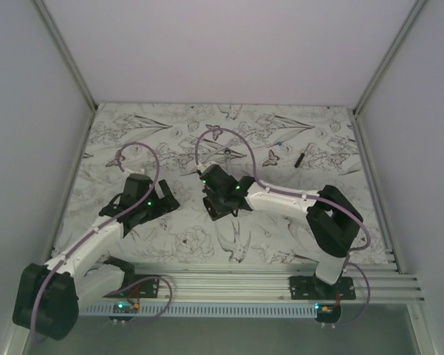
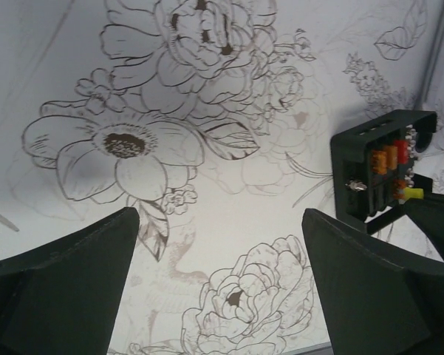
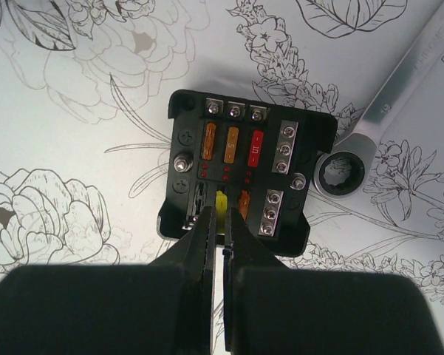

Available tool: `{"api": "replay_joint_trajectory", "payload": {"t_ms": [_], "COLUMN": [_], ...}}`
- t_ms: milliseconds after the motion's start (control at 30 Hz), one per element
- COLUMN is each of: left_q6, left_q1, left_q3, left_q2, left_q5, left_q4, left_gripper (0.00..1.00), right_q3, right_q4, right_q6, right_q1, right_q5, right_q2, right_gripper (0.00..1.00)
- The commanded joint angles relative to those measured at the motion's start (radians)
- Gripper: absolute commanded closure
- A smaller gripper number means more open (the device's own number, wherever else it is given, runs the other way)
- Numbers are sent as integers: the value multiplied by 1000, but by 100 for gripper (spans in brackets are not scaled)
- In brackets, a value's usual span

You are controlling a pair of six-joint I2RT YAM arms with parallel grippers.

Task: Snap on the fuse box
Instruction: Install the fuse at the fuse box base.

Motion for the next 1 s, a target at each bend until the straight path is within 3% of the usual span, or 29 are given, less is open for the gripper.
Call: {"api": "replay_joint_trajectory", "payload": {"t_ms": [0, 967], "left_q6": [51, 62], "left_q1": [37, 53], "left_q3": [-19, -17], "left_q2": [-13, 15], "left_q5": [-3, -12], "left_q4": [-72, -70], "left_gripper": [0, 0], "right_q3": [60, 53], "right_q4": [-40, -49], "right_q6": [29, 42], "right_q1": [23, 42], "right_q5": [76, 122], "right_q2": [28, 59], "right_gripper": [100, 100]}}
